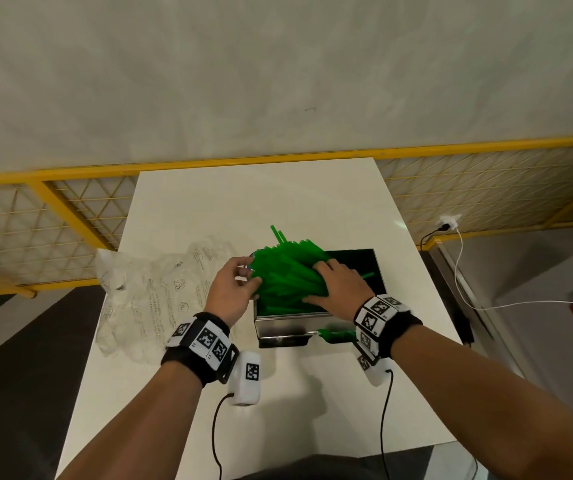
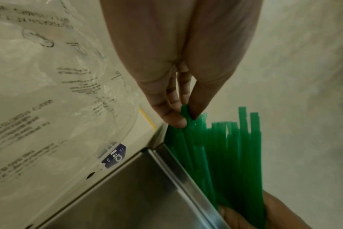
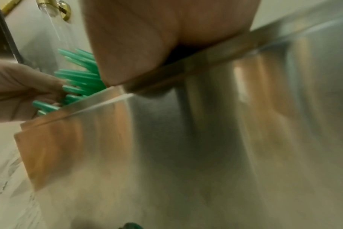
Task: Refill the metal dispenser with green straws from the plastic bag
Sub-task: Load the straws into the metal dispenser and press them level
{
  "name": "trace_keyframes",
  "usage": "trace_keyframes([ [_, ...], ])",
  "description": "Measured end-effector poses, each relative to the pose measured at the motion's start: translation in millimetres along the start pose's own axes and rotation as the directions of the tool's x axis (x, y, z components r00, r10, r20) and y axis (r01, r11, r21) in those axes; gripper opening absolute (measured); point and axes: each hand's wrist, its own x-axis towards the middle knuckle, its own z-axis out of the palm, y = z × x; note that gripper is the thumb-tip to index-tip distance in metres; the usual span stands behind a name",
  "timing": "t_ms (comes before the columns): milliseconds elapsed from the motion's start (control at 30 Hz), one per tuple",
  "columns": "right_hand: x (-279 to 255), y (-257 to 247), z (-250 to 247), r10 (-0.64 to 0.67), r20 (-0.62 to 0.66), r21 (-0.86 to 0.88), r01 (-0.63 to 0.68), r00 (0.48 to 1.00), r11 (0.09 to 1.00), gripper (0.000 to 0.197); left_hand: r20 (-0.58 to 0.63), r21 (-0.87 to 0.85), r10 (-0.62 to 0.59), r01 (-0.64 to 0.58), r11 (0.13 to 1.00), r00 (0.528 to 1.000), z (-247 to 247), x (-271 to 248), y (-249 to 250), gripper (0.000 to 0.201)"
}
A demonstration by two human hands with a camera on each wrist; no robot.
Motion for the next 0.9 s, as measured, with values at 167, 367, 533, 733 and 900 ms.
trace_keyframes([
  [167, 2, -7, -8, -0.004, -0.149, 0.027, 0.008, 0.989, 1.000, 0.058, -0.045, -0.126, 0.059, -0.064, 0.990, 0.997, 2, -3, 6, 0.029],
  [367, 5, -12, 5, 0.065, -0.056, 0.218, -0.051, 0.996, 0.975, 0.071, -0.088, 0.083, 0.037, -0.029, 0.996, 0.995, -5, 1, 4, 0.026],
  [533, 13, -12, 3, 0.067, 0.089, 0.079, -0.074, 0.994, 0.994, 0.075, -0.035, 0.088, -0.038, 0.041, 0.995, 0.999, -6, -3, 1, 0.028],
  [733, 15, -11, 4, 0.044, 0.188, 0.263, -0.093, 0.981, 0.960, 0.056, 0.012, 0.076, -0.096, 0.094, 0.993, 0.995, -6, 3, 3, 0.031],
  [900, 13, -14, 0, 0.023, 0.176, 0.280, -0.073, 0.984, 0.957, 0.075, 0.001, 0.131, -0.075, 0.074, 0.989, 0.997, 0, 3, 10, 0.023],
])
